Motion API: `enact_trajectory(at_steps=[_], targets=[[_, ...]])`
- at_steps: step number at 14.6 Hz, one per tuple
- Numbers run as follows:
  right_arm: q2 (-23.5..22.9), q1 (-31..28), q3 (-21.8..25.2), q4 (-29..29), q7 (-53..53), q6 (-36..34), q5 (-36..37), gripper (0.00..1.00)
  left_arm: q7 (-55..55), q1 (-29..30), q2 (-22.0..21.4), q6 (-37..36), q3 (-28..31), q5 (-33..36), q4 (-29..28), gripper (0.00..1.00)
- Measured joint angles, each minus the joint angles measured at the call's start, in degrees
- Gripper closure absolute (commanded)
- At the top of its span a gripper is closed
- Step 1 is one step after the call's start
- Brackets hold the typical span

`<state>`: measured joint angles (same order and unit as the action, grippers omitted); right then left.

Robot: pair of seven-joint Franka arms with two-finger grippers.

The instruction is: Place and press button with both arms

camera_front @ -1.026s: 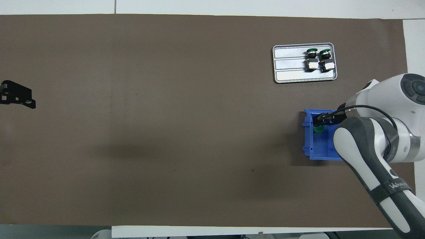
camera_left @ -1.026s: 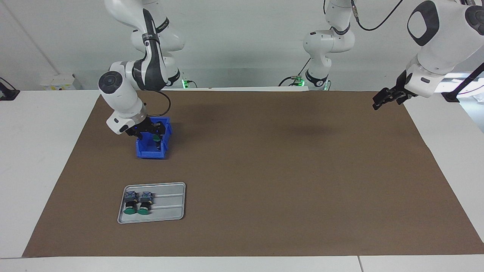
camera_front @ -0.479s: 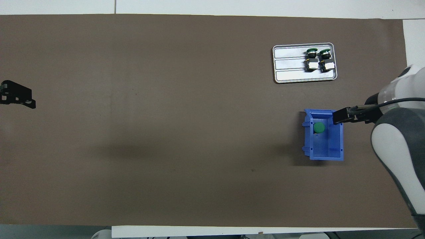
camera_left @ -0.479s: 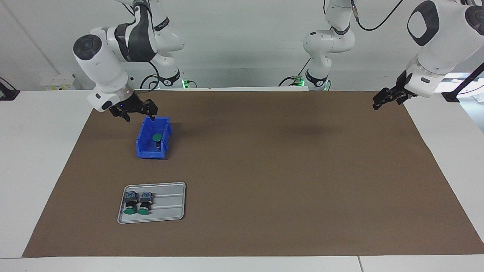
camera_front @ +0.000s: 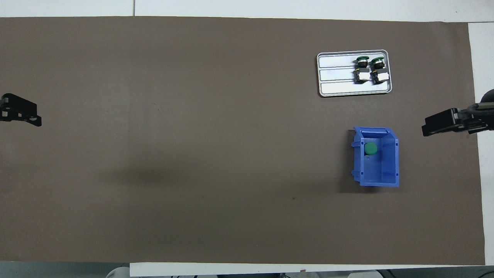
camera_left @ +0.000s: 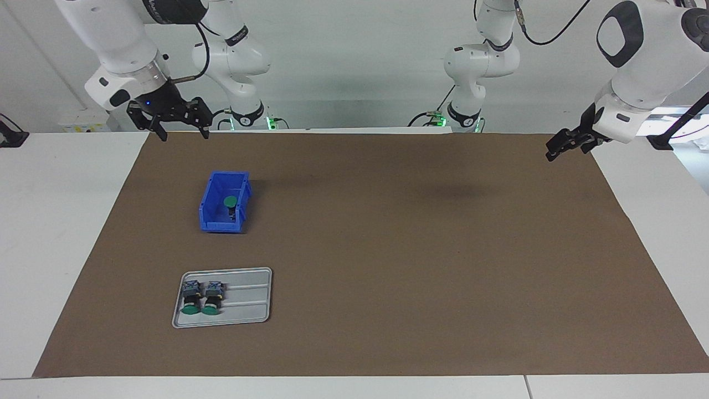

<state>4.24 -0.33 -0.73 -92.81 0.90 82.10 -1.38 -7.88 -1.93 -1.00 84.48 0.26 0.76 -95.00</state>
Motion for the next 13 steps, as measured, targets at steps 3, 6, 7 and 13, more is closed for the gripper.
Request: enact_trajectory(at_steps=[3, 6, 7, 13], targets=[[-4.0, 0.0, 0.0, 4.2, 0.2, -0.3, 0.8, 0.02, 0.0, 0.0, 0.0, 0.0, 0.0, 0.0, 0.0, 0.00], [-7.4, 0.0, -0.1, 7.2, 0.3, -0.5, 1.1, 0.02, 0.0, 0.0, 0.0, 0.0, 0.0, 0.0, 0.0, 0.00], [-7.8, 0.0, -0.1, 7.2, 0.4, -0.6, 1.1, 0.01, 0.0, 0.0, 0.0, 0.0, 0.0, 0.0, 0.0, 0.00], [-7.6, 0.0, -0.1, 6.3, 0.4, -1.6, 1.1, 0.01, 0.0, 0.0, 0.0, 0.0, 0.0, 0.0, 0.0, 0.00]])
